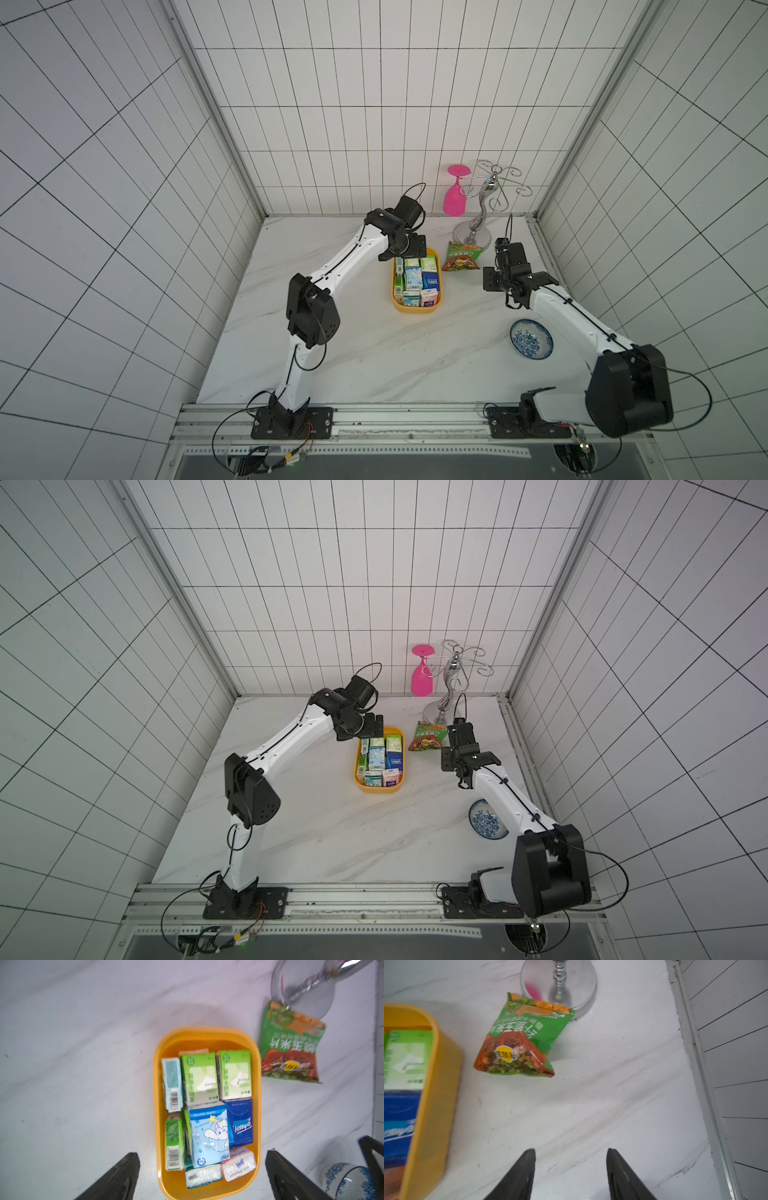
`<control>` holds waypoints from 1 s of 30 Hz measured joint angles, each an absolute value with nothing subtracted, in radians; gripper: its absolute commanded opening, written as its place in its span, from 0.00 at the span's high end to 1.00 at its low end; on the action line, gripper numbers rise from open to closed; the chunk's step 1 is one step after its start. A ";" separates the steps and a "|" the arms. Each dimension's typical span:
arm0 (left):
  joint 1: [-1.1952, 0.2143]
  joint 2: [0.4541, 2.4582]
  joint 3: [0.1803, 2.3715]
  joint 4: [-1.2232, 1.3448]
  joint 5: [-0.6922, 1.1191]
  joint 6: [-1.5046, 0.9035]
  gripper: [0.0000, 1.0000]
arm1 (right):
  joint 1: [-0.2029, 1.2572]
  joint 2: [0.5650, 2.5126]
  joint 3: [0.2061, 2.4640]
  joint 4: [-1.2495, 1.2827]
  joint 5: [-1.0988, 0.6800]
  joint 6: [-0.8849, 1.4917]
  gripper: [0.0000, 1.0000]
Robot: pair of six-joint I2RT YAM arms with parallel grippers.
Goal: Put the pocket tissues into the storage box
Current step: Reset both arms
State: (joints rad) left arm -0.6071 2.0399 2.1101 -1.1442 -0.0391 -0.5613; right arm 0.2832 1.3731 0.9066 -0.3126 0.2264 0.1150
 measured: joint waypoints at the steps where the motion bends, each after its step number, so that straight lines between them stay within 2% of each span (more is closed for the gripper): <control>1: -0.577 1.967 2.049 -1.107 -0.047 -0.543 0.02 | 0.252 1.390 0.878 -0.253 0.231 0.094 0.42; 3: -0.497 1.823 1.910 -1.019 -0.044 -0.507 0.02 | 0.203 1.415 0.832 -0.147 0.234 0.064 0.41; 7: -0.236 1.574 1.556 -0.785 0.016 -0.463 0.02 | 0.136 1.463 0.735 0.093 0.233 0.016 0.40; 10: -0.038 1.483 1.293 -0.599 0.019 -0.427 0.02 | 0.112 1.512 0.676 0.253 0.235 -0.010 0.40; 12: 0.030 1.459 1.147 -0.501 0.006 -0.389 0.02 | 0.101 1.532 0.625 0.363 0.233 -0.012 0.40; 15: 0.051 1.441 0.962 -0.370 -0.041 -0.316 0.02 | 0.055 1.528 0.542 0.498 0.187 0.000 0.37; 16: 0.047 1.435 0.908 -0.321 -0.055 -0.288 0.02 | 0.031 1.529 0.514 0.546 0.159 0.006 0.15; 17: 0.046 1.427 0.857 -0.266 -0.072 -0.263 0.02 | 0.007 1.533 0.483 0.609 0.134 0.013 0.01; 26: 0.042 1.427 0.587 0.237 -0.191 -0.194 0.02 | -0.025 1.539 0.448 0.762 0.048 0.019 0.01; 30: 0.035 1.495 0.514 0.453 -0.221 -0.181 0.02 | -0.025 1.539 0.448 0.776 0.039 0.020 0.01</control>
State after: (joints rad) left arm 0.0353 1.4952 0.5137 0.4534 -0.2214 -0.1814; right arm -0.0250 1.5387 0.4480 0.7761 0.0395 0.0196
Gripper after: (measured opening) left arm 0.975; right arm 0.986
